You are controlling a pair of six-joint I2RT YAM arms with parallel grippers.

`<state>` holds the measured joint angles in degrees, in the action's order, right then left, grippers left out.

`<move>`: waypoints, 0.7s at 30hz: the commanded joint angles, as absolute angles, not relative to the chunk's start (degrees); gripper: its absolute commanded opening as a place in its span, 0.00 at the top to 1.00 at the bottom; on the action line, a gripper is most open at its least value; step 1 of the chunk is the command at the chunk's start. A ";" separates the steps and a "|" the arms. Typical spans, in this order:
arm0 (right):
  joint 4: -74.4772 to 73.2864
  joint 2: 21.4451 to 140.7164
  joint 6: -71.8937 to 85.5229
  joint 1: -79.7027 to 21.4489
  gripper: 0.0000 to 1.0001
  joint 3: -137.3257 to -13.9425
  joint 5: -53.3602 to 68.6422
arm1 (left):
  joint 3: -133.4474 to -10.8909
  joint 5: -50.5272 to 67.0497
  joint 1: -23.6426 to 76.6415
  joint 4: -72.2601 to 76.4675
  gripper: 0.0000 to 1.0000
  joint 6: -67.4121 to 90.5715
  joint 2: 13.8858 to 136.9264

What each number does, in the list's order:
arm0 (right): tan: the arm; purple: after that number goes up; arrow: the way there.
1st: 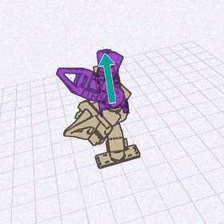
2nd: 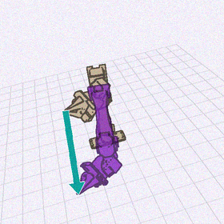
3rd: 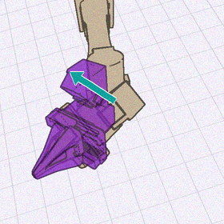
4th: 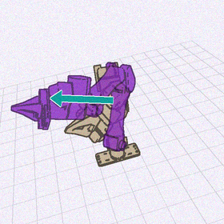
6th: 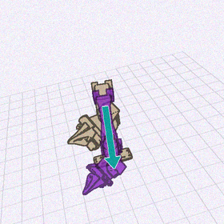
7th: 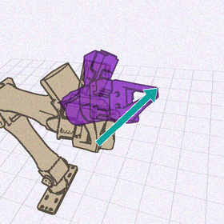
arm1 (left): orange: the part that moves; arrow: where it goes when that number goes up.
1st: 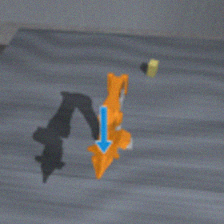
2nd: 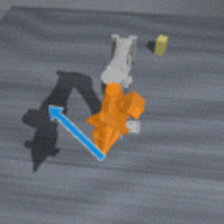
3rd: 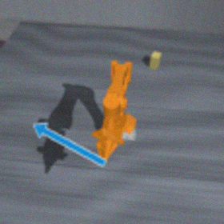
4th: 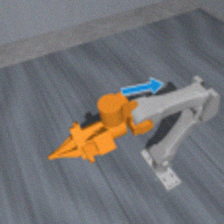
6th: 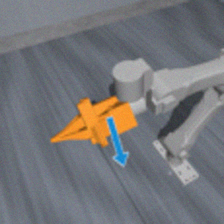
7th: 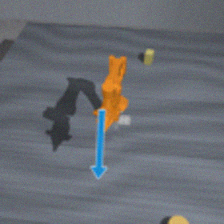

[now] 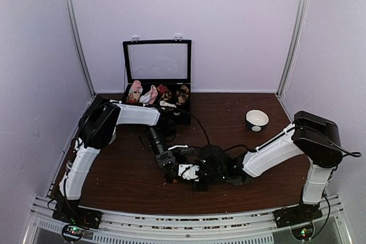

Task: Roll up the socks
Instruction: Roll the sock at the center of the board.

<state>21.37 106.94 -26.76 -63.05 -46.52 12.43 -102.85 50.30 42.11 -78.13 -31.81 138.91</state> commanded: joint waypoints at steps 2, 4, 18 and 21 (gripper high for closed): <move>14.81 109.00 -23.65 -62.13 0.99 -44.39 14.94 | -97.18 35.60 39.37 -65.04 0.54 -30.28 134.95; 13.19 109.19 -22.59 -61.91 1.00 -44.68 16.46 | -93.82 34.20 38.27 -60.78 0.54 -29.57 129.60; 0.03 117.30 -8.89 -53.07 1.00 -53.98 32.92 | -75.38 31.97 38.15 -41.00 0.55 -34.74 101.61; -4.96 119.94 -7.10 -51.48 1.00 -56.93 35.80 | -72.38 34.16 39.79 -41.90 0.58 -38.45 100.91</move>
<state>12.69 113.25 -11.51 -53.43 -56.16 34.92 -76.42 30.61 37.89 -43.94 -32.97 101.08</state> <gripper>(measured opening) 0.134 0.433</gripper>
